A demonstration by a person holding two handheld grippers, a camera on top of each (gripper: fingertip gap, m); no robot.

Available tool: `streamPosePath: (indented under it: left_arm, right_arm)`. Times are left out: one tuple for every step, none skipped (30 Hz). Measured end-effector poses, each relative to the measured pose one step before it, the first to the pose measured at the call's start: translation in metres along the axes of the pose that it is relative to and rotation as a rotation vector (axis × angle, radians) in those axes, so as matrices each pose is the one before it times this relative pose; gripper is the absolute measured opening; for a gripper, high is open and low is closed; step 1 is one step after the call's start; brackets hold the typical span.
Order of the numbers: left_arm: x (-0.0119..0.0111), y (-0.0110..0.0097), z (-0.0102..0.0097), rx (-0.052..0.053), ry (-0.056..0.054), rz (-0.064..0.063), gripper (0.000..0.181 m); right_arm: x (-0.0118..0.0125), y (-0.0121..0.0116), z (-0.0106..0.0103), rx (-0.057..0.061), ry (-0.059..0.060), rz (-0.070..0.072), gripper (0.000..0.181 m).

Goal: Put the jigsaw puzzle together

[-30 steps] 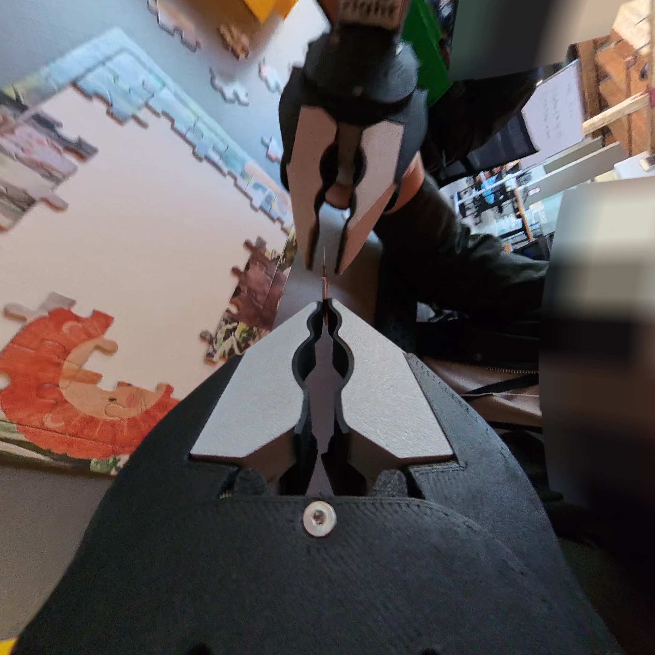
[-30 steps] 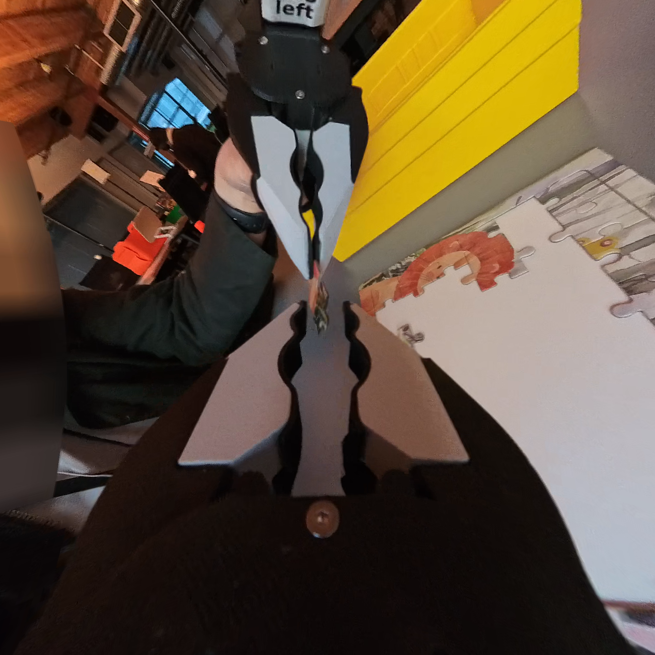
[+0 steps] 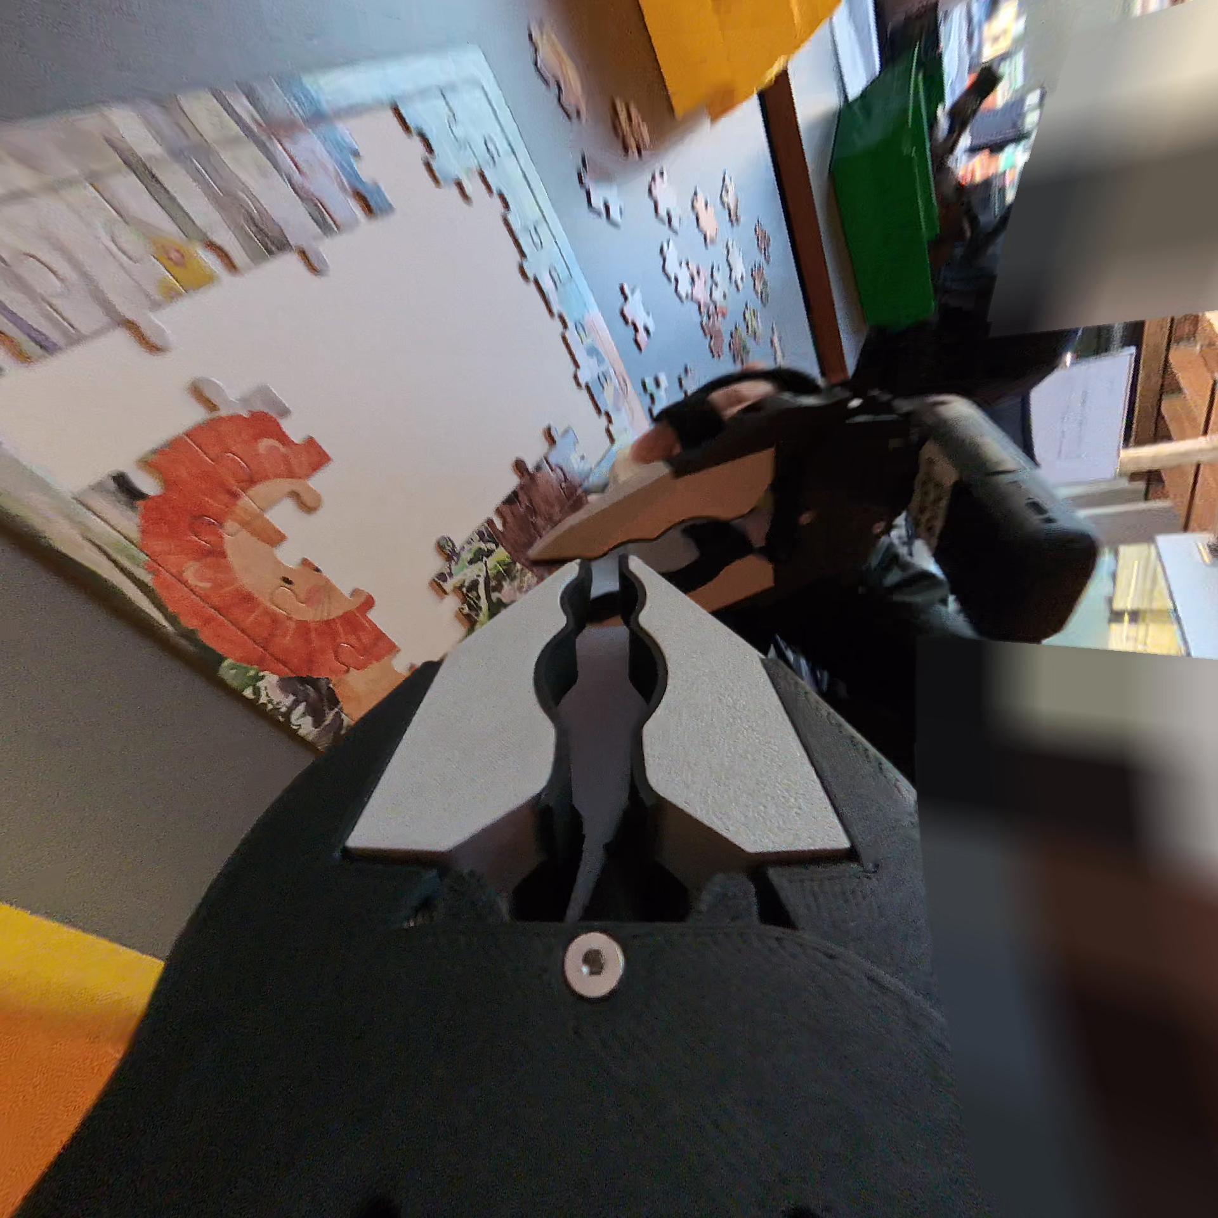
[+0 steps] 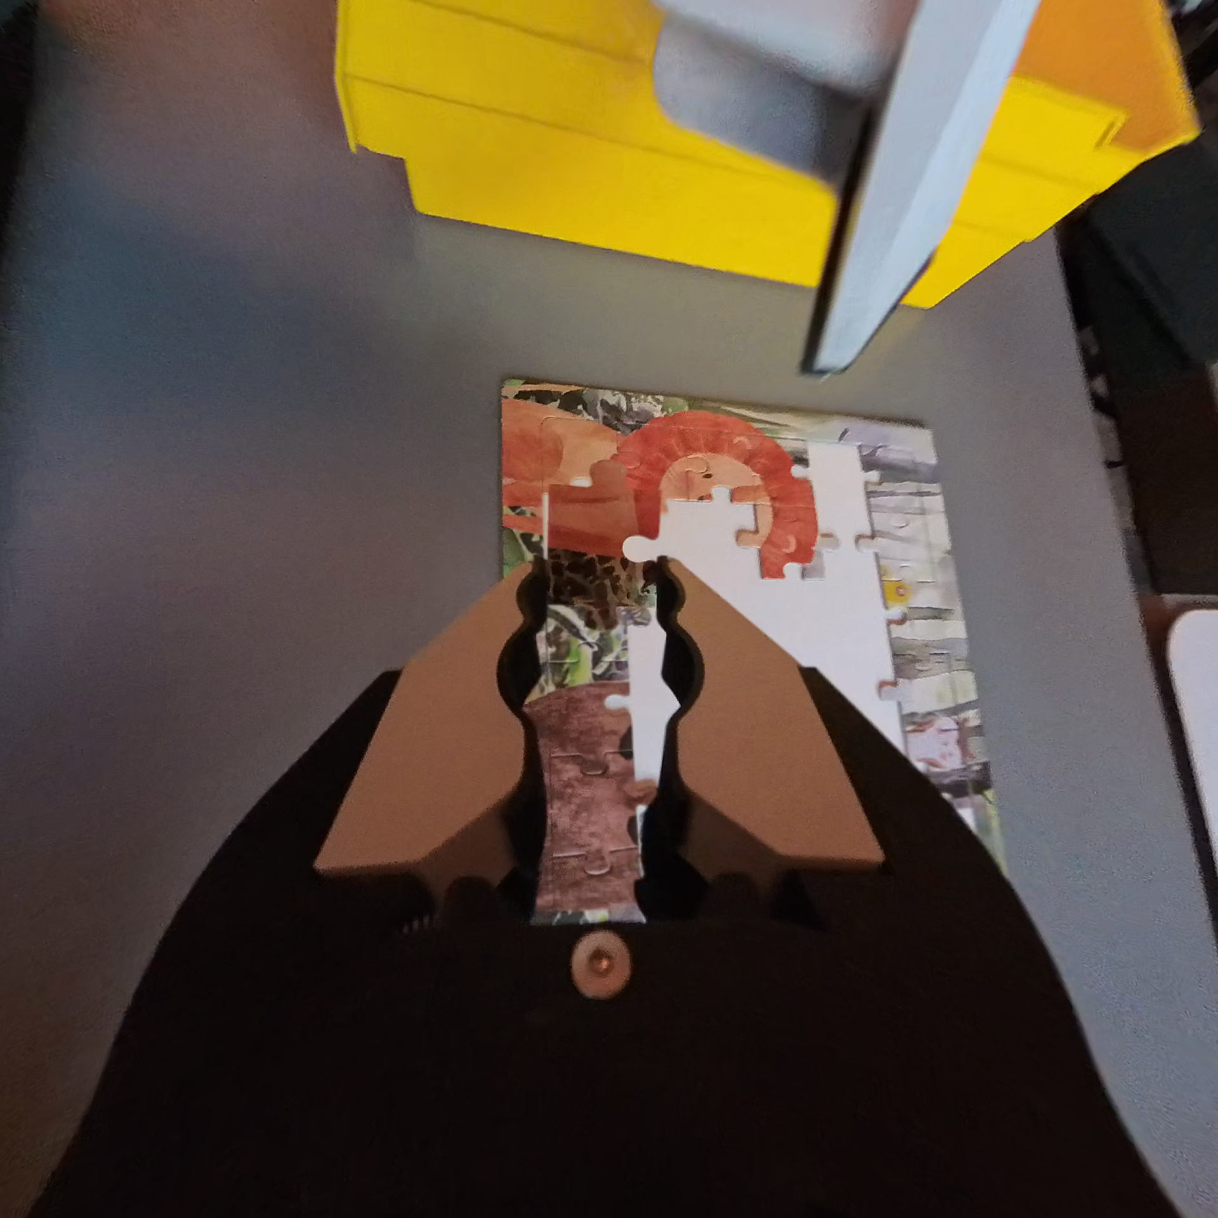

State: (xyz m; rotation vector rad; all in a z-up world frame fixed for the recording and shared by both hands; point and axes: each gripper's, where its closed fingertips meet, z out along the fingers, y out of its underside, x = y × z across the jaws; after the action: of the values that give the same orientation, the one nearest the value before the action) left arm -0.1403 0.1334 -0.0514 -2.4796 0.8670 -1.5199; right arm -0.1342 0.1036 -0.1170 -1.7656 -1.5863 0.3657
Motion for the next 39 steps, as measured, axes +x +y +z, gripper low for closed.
streamPosePath:
  left_arm:
    - [0.00109, -0.00675, -0.00825, 0.0471, -0.0136, 0.0129, 0.005]
    - [0.00067, -0.0054, -0.00714, 0.0374, -0.0185, 0.014, 0.003]
    - [0.00043, -0.00362, -0.00528, 0.026, -0.0182, 0.0106, 0.002]
    - [0.00144, -0.00147, -0.00312, 0.0128, -0.0075, 0.0067, 0.001]
    - [0.00277, 0.00024, -0.00075, 0.0005, 0.0064, 0.0034, 0.001]
    - [0.00281, 0.00131, 0.001, -0.0071, 0.0114, 0.0014, 0.001]
    - [0.0014, 0.0014, 0.00209, -0.0105, 0.0063, 0.0007, 0.001]
    - [0.00014, 0.00142, 0.00266, -0.0126, 0.0015, -0.0001, 0.001]
    - [-0.0002, 0.00123, 0.00265, -0.0119, 0.002, -0.001, 0.001]
    - [0.00022, 0.00082, 0.00236, -0.0095, 0.0051, -0.0016, 0.001]
    - [0.00036, 0.00052, 0.00158, -0.0061, 0.0052, -0.0017, 0.001]
    - [-0.00006, 0.00043, 0.0009, -0.0035, 0.0015, -0.0013, 0.001]
    - [-0.00037, 0.00016, 0.00014, -0.0011, -0.0013, -0.0007, 0.001]
    - [-0.0005, 0.00011, -0.00058, 0.0011, -0.0014, -0.0014, 0.001]
    - [-0.00033, -0.00027, -0.00113, 0.0041, -0.0001, -0.0023, 0.001]
    - [-0.00009, -0.00082, -0.00147, 0.0078, 0.0014, -0.0027, 0.001]
    - [-0.00032, -0.00081, -0.00161, 0.0078, 0.0007, -0.0036, 0.001]
    - [-0.00041, -0.00054, -0.00135, 0.0057, -0.0005, -0.0031, 0.001]
    - [-0.00049, -0.00031, -0.00105, 0.0036, -0.0007, -0.0026, 0.0]
    - [-0.00044, -0.00016, -0.00057, 0.0022, 0.0001, -0.0026, 0.001]
    - [-0.00013, 0.00007, -0.00042, 0.001, 0.0019, -0.0026, 0.001]
    - [-0.00008, 0.00043, 0.0, -0.0014, 0.0022, -0.0029, 0.001]
    - [-0.00014, 0.00057, -0.00008, -0.0021, 0.001, -0.0025, 0.001]
    - [-0.00008, 0.00027, -0.00014, -0.0008, 0.0003, -0.0016, 0.001]
    - [0.00002, 0.00006, -0.00019, 0.0009, 0.0, -0.0009, 0.001]
    - [0.00016, -0.0002, -0.0004, 0.0023, 0.0002, -0.0002, 0.001]
    - [0.00021, -0.00036, -0.00045, 0.0025, 0.0005, -0.0001, 0.001]
    - [-0.00003, -0.0002, -0.00031, 0.0015, 0.0005, -0.0003, 0.001]
    - [-0.0001, -0.00012, -0.00012, 0.0004, 0.0007, -0.0008, 0.001]
    - [-0.00037, -0.00001, -0.00003, 0.0005, 0.0009, -0.0023, 0.001]
    - [-0.00038, -0.00016, -0.00008, 0.0012, 0.001, -0.0031, 0.001]
    - [-0.0002, -0.00021, 0.00002, 0.0013, 0.0021, -0.0031, 0.001]
    - [-0.00012, -0.00013, -0.0001, 0.001, 0.0029, -0.003, 0.001]
    - [-0.00005, 0.0, -0.00006, 0.0007, 0.0022, -0.0022, 0.001]
    - [-0.00025, -0.00016, 0.00005, 0.0004, 0.0007, -0.001, 0.001]
    - [-0.00025, -0.00016, 0.00011, 0.0005, -0.0001, -0.0004, 0.001]
    - [-0.00019, -0.00006, 0.00027, -0.0003, 0.0002, -0.0007, 0.001]
    - [-0.00014, 0.00001, 0.0006, -0.0018, 0.001, -0.001, 0.001]
    - [-0.0001, 0.00036, 0.00067, -0.003, 0.0009, -0.001, 0.001]
  right_arm:
    - [-0.0011, 0.00542, 0.00717, -0.045, -0.0177, 0.0212, 0.033]
    - [0.00125, 0.00542, 0.00615, -0.0499, -0.006, 0.0115, 0.033]
    - [0.00153, 0.00345, 0.00473, -0.0358, -0.0055, 0.0067, 0.033]
    - [-0.0001, 0.00114, 0.00368, -0.0217, -0.0161, 0.0077, 0.033]
    - [-0.00054, -0.00075, 0.00293, -0.0101, -0.0186, 0.0114, 0.033]
    - [-0.00155, -0.00134, 0.00251, -0.007, -0.0219, 0.0114, 0.033]
    - [-0.00188, -0.0009, 0.00247, -0.0123, -0.0208, 0.0071, 0.033]
    - [-0.00025, -0.00079, 0.00218, -0.0137, -0.0054, -0.002, 0.033]
    - [0.00019, -0.0005, 0.00205, -0.014, 0.0001, -0.0095, 0.033]
    - [-0.00009, -0.00073, 0.00176, -0.0131, -0.0013, -0.0085, 0.033]
    - [0.00033, -0.00171, 0.00146, -0.006, 0.0009, -0.0032, 0.033]
    - [-0.00132, -0.00155, 0.00144, -0.0038, -0.0104, -0.0009, 0.033]
    - [-0.0017, -0.00041, 0.00154, -0.0077, -0.0143, 0.0025, 0.033]
    - [-0.00003, 0.00054, 0.0016, -0.0087, -0.0041, 0.003, 0.033]
    - [0.00016, 0.00117, 0.00153, -0.0076, -0.0021, 0.0003, 0.033]
    - [0.00027, 0.00148, 0.0012, -0.0057, -0.0006, -0.0007, 0.033]
    - [-0.00011, 0.00172, 0.00073, -0.0053, -0.0031, 0.0001, 0.033]
    - [0.00002, 0.00021, -0.00002, 0.0035, -0.0046, 0.0053, 0.033]
    - [-0.00079, -0.00138, -0.00058, 0.0123, -0.0111, 0.009, 0.034]
    - [-0.00142, -0.0021, -0.00072, 0.0163, -0.0157, 0.0107, 0.037]
    - [-0.00129, -0.00165, -0.0011, 0.0145, -0.0174, 0.0117, 0.039]
    - [0.00007, -0.00112, -0.00156, 0.0144, -0.0114, 0.0132, 0.04]
    - [0.00187, -0.00049, -0.00214, 0.0153, -0.0041, 0.0162, 0.042]
    - [0.00319, -0.0005, -0.00294, 0.0203, 0.0, 0.0181, 0.042]
    - [0.0041, -0.00093, -0.00337, 0.0272, 0.0023, 0.021, 0.04]
    - [0.00483, -0.00153, -0.00316, 0.0331, 0.0039, 0.024, 0.037]
    - [0.00387, -0.0028, -0.00247, 0.0405, -0.0018, 0.0261, 0.035]
    - [-0.00063, -0.00352, -0.00097, 0.0435, -0.0272, 0.0271, 0.034]
    - [-0.00443, -0.00299, 0.00074, 0.0373, -0.0479, 0.0303, 0.034]
    - [-0.00351, -0.00077, 0.00215, 0.0195, -0.041, 0.0294, 0.034]
    - [-0.00177, 0.00147, 0.0027, 0.0033, -0.0267, 0.0163, 0.034]
    - [-0.00113, 0.00296, 0.00242, -0.0078, -0.0166, -0.0002, 0.036]
    - [-0.00055, 0.00342, 0.00149, -0.0121, -0.0053, -0.0157, 0.038]
    - [0.00019, 0.00268, 0.00068, -0.008, 0.0045, -0.0238, 0.039]
    - [-0.00009, 0.00141, 0.00023, -0.0014, 0.0044, -0.0249, 0.039]
    - [0.00031, 0.0001, 0.00017, 0.0058, 0.0045, -0.0184, 0.038]
    - [0.00173, -0.00021, 0.00047, 0.006, 0.0091, -0.0059, 0.037]
    - [0.00175, -0.00051, 0.00076, 0.0056, 0.0053, -0.0005, 0.036]
    - [0.00074, -0.00126, 0.00098, 0.012, -0.0008, -0.0021, 0.035]
